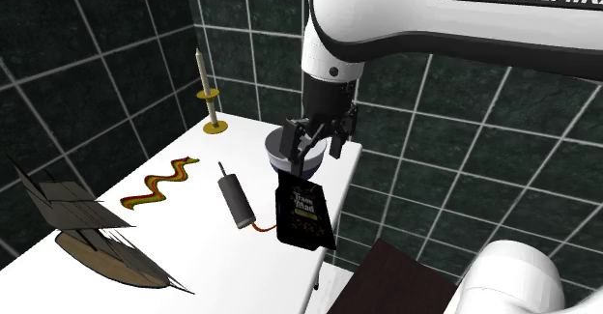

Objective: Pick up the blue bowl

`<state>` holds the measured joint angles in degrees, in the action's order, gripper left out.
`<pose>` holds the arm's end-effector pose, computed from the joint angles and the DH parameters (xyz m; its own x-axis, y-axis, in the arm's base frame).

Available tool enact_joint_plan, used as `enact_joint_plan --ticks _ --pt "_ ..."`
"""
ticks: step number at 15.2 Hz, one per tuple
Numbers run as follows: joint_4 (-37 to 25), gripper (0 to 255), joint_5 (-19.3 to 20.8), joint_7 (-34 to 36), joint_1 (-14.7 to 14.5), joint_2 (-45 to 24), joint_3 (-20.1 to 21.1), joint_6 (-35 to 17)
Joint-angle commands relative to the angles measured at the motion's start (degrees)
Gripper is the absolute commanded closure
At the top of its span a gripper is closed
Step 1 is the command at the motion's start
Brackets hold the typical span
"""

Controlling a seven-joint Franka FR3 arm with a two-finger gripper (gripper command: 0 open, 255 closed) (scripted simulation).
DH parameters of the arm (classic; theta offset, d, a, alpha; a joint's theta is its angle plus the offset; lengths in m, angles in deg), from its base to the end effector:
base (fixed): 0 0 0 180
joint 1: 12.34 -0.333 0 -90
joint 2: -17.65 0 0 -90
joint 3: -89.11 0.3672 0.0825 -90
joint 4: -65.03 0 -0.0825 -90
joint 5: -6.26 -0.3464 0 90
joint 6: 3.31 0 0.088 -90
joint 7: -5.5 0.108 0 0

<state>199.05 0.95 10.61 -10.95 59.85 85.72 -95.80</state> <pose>0.2521 -0.0192 0.6253 0.9871 -0.1603 -0.0013 -0.1590 -0.9784 -0.1324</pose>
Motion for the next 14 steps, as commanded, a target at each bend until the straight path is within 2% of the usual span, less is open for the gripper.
enact_joint_plan --ticks 1,8,14 --pt "0.0 0 0.0 0.0 0.0 0.0 0.0 0.0" --pt "-1.3 0 2.7 -7.4 1.8 -9.7 -6.3 -8.2" --pt "-5.2 0 2.9 -13.9 2.7 -20.0 -11.5 -14.3"
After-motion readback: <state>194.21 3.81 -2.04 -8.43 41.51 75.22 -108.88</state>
